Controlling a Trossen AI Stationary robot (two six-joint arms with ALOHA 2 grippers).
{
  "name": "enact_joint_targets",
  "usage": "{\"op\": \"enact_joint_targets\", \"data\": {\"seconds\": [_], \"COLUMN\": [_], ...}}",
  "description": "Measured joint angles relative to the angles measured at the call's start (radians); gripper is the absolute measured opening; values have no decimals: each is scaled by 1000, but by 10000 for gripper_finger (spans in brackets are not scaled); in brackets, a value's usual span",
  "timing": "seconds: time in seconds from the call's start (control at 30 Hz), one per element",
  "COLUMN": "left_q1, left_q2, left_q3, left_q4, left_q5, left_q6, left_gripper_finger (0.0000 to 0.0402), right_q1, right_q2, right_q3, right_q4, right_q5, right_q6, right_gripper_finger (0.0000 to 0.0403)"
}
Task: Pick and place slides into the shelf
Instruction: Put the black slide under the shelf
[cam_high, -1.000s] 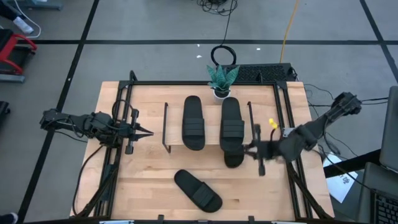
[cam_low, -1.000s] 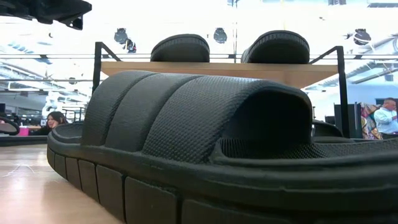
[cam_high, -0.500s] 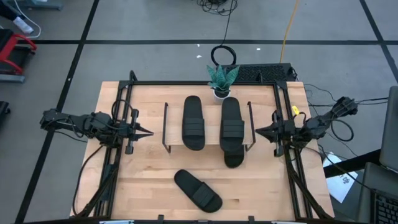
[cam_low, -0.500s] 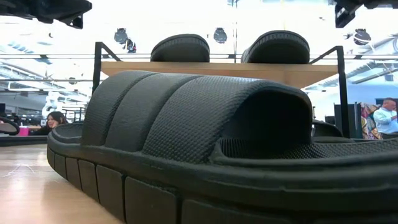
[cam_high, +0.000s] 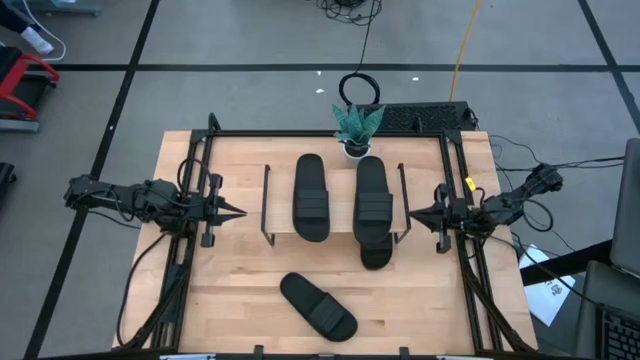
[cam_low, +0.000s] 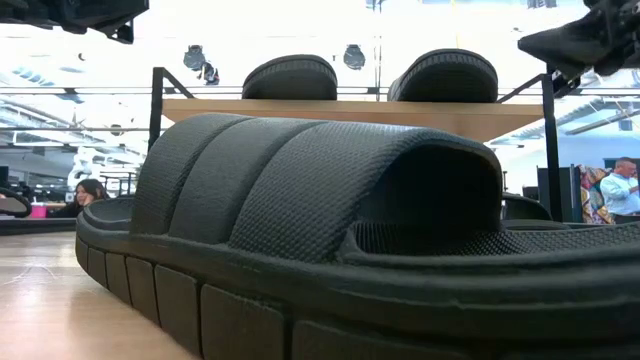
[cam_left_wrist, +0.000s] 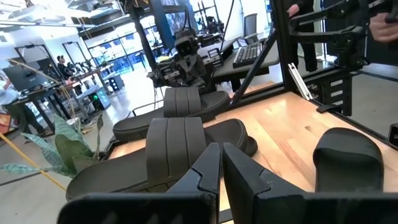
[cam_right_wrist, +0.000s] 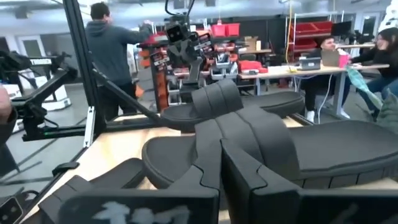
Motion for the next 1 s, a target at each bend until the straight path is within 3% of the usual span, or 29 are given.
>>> {"op": "enact_joint_targets", "data": {"seconds": [0.13,0.27,0.57,0.73,0.83,1.0], "left_q1": [0,0,0,0,0,0], "left_q2": [0,0,0,0,0,0], "left_q3": [0,0,0,0,0,-13], "left_q4": [-1,-1,-13,-29,-26,-11], "left_q5": [0,-3,-3,-4,-4,-3], "left_q6": [-4,-10,-44,-41,-12,5], "left_gripper_finger": [21,21,21,21,21,21], "right_q1": [0,0,0,0,-12,-87], "right_q2": [-12,-13,-9,-9,-12,-24], "right_q3": [-82,-151,-162,-163,-164,-165], "right_q4": [111,241,239,256,261,245], "right_q5": [-4,-83,-123,8,24,-138], "right_q6": [-40,-81,-67,-60,-112,-100], "right_gripper_finger": [0,0,0,0,0,0]}}
